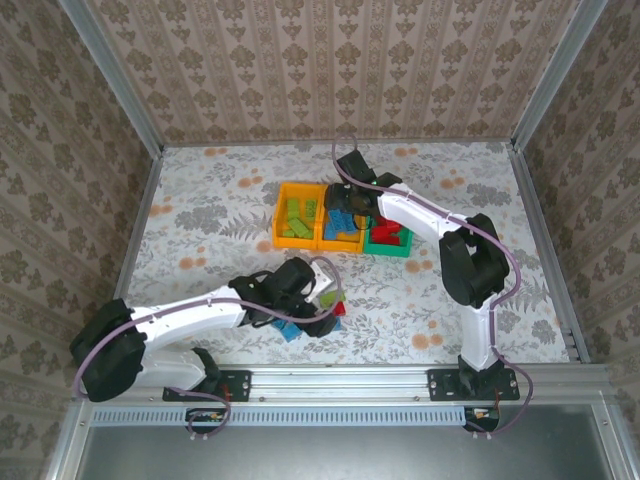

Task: Sort the legos into containers by color

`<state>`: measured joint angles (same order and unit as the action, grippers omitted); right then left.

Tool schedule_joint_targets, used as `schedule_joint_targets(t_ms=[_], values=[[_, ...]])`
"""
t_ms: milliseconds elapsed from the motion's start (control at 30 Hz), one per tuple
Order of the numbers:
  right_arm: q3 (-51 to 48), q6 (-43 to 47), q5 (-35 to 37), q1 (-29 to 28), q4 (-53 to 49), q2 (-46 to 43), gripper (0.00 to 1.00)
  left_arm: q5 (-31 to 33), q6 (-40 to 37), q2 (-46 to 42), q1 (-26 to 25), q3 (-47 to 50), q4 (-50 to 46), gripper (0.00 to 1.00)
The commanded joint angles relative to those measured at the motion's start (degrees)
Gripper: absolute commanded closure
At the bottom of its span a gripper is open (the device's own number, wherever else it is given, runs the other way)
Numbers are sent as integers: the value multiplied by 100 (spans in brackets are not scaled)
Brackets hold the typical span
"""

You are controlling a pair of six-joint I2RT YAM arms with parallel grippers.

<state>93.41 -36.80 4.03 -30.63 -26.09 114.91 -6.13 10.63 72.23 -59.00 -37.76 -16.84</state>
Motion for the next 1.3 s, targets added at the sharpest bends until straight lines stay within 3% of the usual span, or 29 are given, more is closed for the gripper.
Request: schedule_joint_targets(t_ms=[0,133,400,967,1267], values=[[169,119,-60,-4,-230,-106,35,77,-428,231,-219,-34,-9,1],[24,128,-88,-4,-191,-356,29,332,-669,642,-420,-284,-227,1],[-196,184,0,4,-188,-757,28,620,-910,1301,-619,-557,-236,6],[-558,158,86,75,-152,-1064,27,645,-774,1601,-682,-684,-103,59],[-948,260,238,76,-154,-1430,27,770,-669,1241,-442,-899,-349,68]])
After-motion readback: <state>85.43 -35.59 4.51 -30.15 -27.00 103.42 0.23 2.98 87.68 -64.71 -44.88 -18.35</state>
